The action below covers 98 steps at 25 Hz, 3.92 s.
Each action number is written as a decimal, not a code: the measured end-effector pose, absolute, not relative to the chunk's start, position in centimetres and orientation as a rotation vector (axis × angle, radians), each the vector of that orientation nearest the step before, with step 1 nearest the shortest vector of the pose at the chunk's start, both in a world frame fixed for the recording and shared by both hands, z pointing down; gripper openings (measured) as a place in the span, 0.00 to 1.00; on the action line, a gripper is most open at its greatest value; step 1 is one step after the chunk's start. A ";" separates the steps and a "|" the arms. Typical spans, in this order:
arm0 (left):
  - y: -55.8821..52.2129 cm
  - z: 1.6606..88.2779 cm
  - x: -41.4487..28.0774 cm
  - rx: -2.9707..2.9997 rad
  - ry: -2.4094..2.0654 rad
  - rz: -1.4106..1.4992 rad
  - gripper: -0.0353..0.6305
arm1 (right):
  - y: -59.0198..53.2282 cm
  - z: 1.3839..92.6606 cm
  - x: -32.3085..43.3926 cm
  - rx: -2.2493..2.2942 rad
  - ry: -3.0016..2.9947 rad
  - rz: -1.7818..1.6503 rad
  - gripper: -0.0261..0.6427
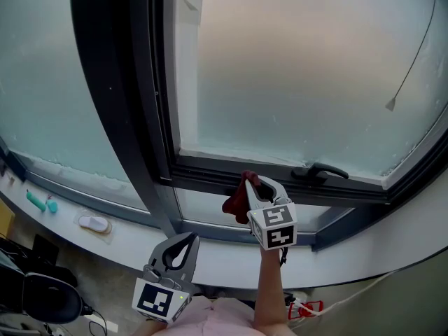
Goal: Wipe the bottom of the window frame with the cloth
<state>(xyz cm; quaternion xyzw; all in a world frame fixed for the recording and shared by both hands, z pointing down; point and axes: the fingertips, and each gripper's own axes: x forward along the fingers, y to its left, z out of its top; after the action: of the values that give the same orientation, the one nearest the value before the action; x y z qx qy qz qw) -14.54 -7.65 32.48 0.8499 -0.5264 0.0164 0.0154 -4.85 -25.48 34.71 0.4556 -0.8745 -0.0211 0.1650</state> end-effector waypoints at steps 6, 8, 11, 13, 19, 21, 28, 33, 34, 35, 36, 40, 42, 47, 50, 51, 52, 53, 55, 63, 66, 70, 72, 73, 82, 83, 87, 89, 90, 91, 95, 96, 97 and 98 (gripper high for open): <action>-7.5 32.2 -13.7 2.640 -1.656 0.045 0.05 | -25.6 34.7 -3.3 1.315 -2.489 -0.052 0.11; -7.4 32.1 -13.5 2.639 -1.661 0.043 0.05 | -25.6 34.7 -2.9 1.318 -2.485 -0.049 0.11; -7.4 31.9 -13.2 2.637 -1.670 0.035 0.05 | -25.6 34.7 -2.1 1.332 -2.480 -0.041 0.11; -7.3 31.9 -13.1 2.633 -1.676 0.033 0.05 | -25.7 34.7 -1.4 1.344 -2.477 -0.036 0.11; -7.2 32.0 -12.5 2.616 -1.688 0.025 0.05 | -25.7 34.8 0.0 1.357 -2.476 -0.034 0.11; -7.2 32.0 -12.4 2.605 -1.699 0.024 0.05 | -25.7 34.8 0.6 1.362 -2.474 -0.033 0.11; -6.8 32.6 -11.6 2.554 -1.728 0.032 0.05 | -25.8 34.7 2.3 1.355 -2.480 -0.025 0.11; -6.1 33.3 -10.7 2.516 -1.769 0.033 0.05 | -25.9 34.7 3.7 1.363 -2.492 -0.033 0.11; -5.9 33.6 -10.6 2.504 -1.776 0.032 0.05 | -25.9 34.8 4.1 1.366 -2.496 -0.030 0.11; -5.7 33.9 -10.4 2.493 -1.782 0.030 0.05 | -25.9 34.8 4.6 1.370 -2.501 -0.028 0.11; -5.5 34.1 -10.2 2.485 -1.787 0.028 0.05 | -25.9 34.8 5.0 1.374 -2.506 -0.027 0.11; -5.1 34.5 -9.4 2.479 -1.788 0.024 0.05 | -26.0 34.8 6.2 1.392 -2.517 -0.027 0.11; -4.9 34.4 -9.3 2.478 -1.797 0.019 0.05 | -26.0 34.8 6.6 1.402 -2.505 -0.033 0.11; -4.8 34.3 -9.9 2.461 -1.825 0.002 0.05 | -26.0 34.8 7.2 1.412 -2.493 -0.029 0.11; -5.0 33.9 -10.4 2.460 -1.830 -0.003 0.05 | -26.0 34.8 7.2 1.418 -2.492 -0.024 0.11; -5.0 33.7 -10.5 2.463 -1.833 -0.006 0.05 | -26.1 34.8 7.2 1.420 -2.490 -0.023 0.11; -5.0 33.5 -10.6 2.467 -1.836 -0.007 0.05 | -26.0 34.9 7.3 1.423 -2.488 -0.020 0.11; -4.9 33.4 -10.7 2.469 -1.840 -0.006 0.05 | -26.0 34.9 7.5 1.428 -2.484 -0.017 0.11; -4.8 33.5 -10.8 2.466 -1.840 -0.005 0.05 | -26.0 34.9 8.0 1.446 -2.479 -0.007 0.11; -4.2 33.4 -10.6 2.477 -1.836 -0.026 0.05 | -26.2 34.9 10.7 1.528 -2.441 0.002 0.11; -3.9 33.2 -10.4 2.479 -1.842 -0.029 0.05 | -26.3 34.9 11.8 1.554 -2.417 0.006 0.11; -3.3 33.2 -10.7 2.464 -1.863 -0.028 0.05 | -26.3 35.0 12.4 1.575 -2.426 0.021 0.11; -3.0 33.3 -10.8 2.455 -1.874 -0.031 0.05 | -26.3 35.0 12.7 1.583 -2.427 0.031 0.11; -2.8 33.3 -10.9 2.449 -1.881 -0.033 0.05 | -26.3 35.0 12.9 1.588 -2.429 0.040 0.11; -1.5 33.4 -11.2 2.417 -1.912 -0.043 0.05 | -26.2 34.9 13.0 1.595 -2.444 0.013 0.11; -1.5 33.4 -11.2 2.416 -1.914 -0.046 0.05 | -26.2 34.9 13.0 1.594 -2.444 0.007 0.11; -1.5 33.4 -10.7 2.426 -1.906 -0.050 0.05 | -26.1 34.8 12.8 1.592 -2.451 -0.010 0.11; -1.5 33.5 -10.1 2.436 -1.891 -0.045 0.05 | -25.5 34.5 12.7 1.604 -2.455 -0.026 0.11; -1.5 33.6 -9.9 2.441 -1.882 -0.042 0.05 | -25.0 34.2 12.5 1.610 -2.462 -0.043 0.11; -1.6 33.6 -9.7 2.446 -1.874 -0.038 0.05 | -24.4 33.7 12.1 1.610 -2.478 -0.066 0.11; -1.9 33.5 -9.3 2.469 -1.846 -0.025 0.05 | -22.2 31.8 9.7 1.576 -2.611 -0.101 0.11; -2.0 33.5 -9.2 2.478 -1.835 -0.022 0.05 | -21.8 31.4 9.1 1.563 -2.644 -0.102 0.11; -2.1 33.6 -9.0 2.488 -1.822 -0.018 0.05 | -21.3 31.0 8.4 1.549 -2.673 -0.104 0.11; -2.2 33.6 -8.9 2.498 -1.807 -0.015 0.05 | -20.8 30.8 7.8 1.534 -2.697 -0.106 0.11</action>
<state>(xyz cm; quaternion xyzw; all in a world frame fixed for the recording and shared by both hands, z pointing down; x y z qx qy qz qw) -8.88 -2.21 33.59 0.8098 -0.5859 -0.0050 0.0295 7.75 -20.82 30.79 0.4939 -0.8686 -0.0341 0.0187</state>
